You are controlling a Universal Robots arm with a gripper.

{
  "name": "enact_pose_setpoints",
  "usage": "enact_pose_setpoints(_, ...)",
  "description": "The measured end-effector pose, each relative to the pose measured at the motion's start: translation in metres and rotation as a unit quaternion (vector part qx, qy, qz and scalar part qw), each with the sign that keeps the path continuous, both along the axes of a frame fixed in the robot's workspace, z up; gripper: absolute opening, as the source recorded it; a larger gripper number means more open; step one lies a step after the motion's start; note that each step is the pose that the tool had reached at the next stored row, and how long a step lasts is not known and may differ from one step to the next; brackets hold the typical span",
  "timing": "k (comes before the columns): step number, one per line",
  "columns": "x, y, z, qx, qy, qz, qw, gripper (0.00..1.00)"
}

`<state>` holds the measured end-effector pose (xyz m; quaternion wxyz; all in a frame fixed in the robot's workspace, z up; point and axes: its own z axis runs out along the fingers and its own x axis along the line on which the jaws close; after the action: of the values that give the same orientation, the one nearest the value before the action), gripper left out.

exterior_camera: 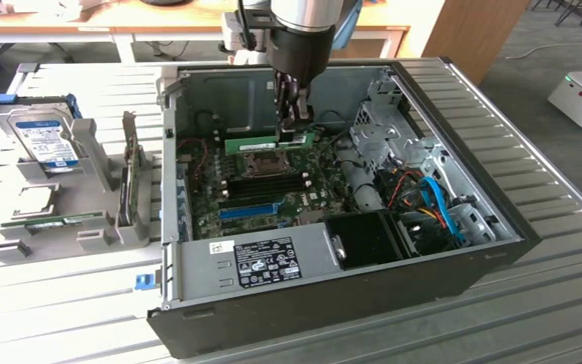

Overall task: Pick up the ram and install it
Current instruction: 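Insert the ram into the slot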

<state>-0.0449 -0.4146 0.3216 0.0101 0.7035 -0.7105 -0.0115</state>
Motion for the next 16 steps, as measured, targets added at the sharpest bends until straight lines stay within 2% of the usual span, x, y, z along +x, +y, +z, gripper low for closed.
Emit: enact_pose_setpoints(16, 0.000, 0.0000, -0.0164, 0.0000, 0.0000, -0.001, 1.0000, 0.12)
